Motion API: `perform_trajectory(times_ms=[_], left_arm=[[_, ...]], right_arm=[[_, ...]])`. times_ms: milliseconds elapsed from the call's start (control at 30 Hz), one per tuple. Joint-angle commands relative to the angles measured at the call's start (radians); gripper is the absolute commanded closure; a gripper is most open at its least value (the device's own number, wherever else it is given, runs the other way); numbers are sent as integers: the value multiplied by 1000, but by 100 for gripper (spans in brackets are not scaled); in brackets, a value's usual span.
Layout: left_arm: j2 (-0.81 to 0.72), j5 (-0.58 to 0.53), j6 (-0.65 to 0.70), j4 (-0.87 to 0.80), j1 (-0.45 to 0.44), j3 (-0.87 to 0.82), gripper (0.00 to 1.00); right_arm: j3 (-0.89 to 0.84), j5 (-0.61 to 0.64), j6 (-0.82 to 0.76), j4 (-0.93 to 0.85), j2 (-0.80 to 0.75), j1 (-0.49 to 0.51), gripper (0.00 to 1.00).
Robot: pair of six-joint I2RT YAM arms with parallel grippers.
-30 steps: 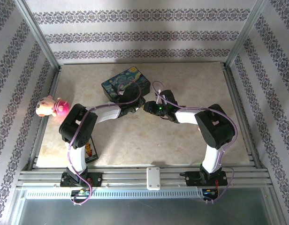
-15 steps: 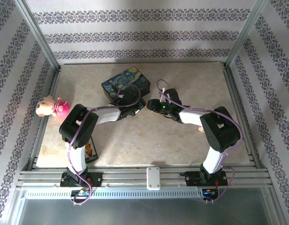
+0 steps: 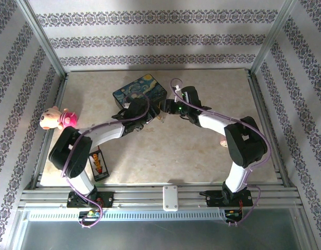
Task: Unlock the padlock with the key
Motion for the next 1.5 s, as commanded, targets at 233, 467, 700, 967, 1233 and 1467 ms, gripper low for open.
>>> perform_trajectory(times_ms=[233,467,700,967,1233,1467], left_arm=[[-158,-164,276,-319,118,99,1],[-170,-171,330,-327,241,77,1],[-121,-167,397,-324,305,113,1],[-39,-171,428,-339,328,165,1],[-11,-183,429,-315,329,166,1],[12,-186,429,-311,330,179,1]], right_arm=[[100,-25,-131,-206,125,33,63],[128,11,-165,-270,153,43,63],[177,28,-186,-309,193,45,64],[223,34,-201,-342,236,45,64],[268,37,-222,-370,274,47,65],[312,44,-235,-399,309,51,70]])
